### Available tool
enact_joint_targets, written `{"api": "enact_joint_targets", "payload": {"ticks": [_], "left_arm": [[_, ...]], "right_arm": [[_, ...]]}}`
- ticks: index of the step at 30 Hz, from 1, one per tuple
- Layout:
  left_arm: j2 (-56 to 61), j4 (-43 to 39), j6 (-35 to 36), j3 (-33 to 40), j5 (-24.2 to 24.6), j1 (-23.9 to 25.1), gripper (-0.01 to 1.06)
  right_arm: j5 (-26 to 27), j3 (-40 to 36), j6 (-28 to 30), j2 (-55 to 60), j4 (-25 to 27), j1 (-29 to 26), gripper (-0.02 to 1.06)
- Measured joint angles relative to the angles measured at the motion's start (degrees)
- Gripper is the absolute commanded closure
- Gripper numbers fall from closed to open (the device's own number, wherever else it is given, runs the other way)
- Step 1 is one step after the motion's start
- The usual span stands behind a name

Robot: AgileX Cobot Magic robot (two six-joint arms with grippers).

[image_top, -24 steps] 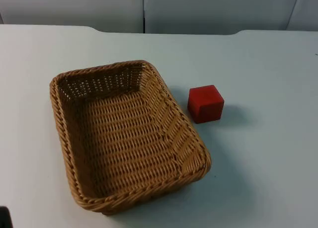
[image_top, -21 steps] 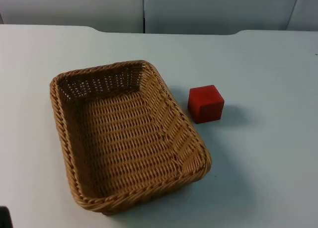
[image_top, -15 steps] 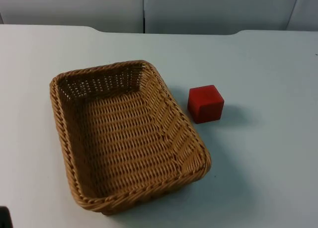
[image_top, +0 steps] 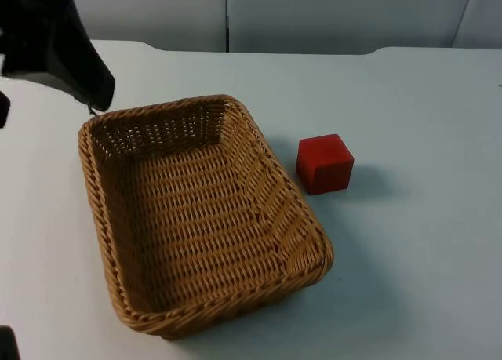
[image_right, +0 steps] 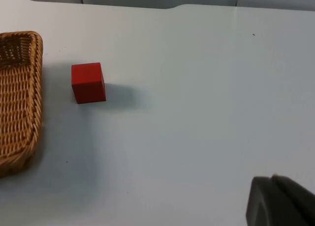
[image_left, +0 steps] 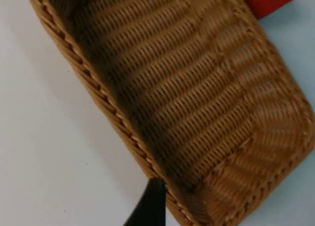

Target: Pick up the basket with the left hand and place the cube into the basket with the right hand.

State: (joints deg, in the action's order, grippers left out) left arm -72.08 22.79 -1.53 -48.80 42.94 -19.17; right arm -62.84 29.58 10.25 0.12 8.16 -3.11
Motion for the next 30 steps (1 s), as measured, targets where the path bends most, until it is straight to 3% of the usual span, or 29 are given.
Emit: {"api": "enact_joint_targets", "payload": {"ticks": [8,12,18,24,30], "left_arm": [[-13.55,-1.86,0.25,0.00,-7.16,0.00,0.21],[-19.86,-2.57,0.25,0.00,-14.47,0.00,0.21],[-24.10,-4.03,0.25,-0.05,-20.55,0.00,0.21],[-26.52,-5.14,0.25,-0.05,-23.47,0.63,0.21],[-29.09,-5.61,0.25,-0.14,-24.30,4.59,0.21]], "right_arm": [[0.00,0.00,0.00,0.00,0.00,0.00,1.05],[0.00,0.00,0.00,0.00,0.00,0.00,1.05],[0.00,0.00,0.00,0.00,0.00,0.00,1.05],[0.00,0.00,0.00,0.00,0.00,0.00,1.05],[0.00,0.00,0.00,0.00,0.00,0.00,1.05]]}}
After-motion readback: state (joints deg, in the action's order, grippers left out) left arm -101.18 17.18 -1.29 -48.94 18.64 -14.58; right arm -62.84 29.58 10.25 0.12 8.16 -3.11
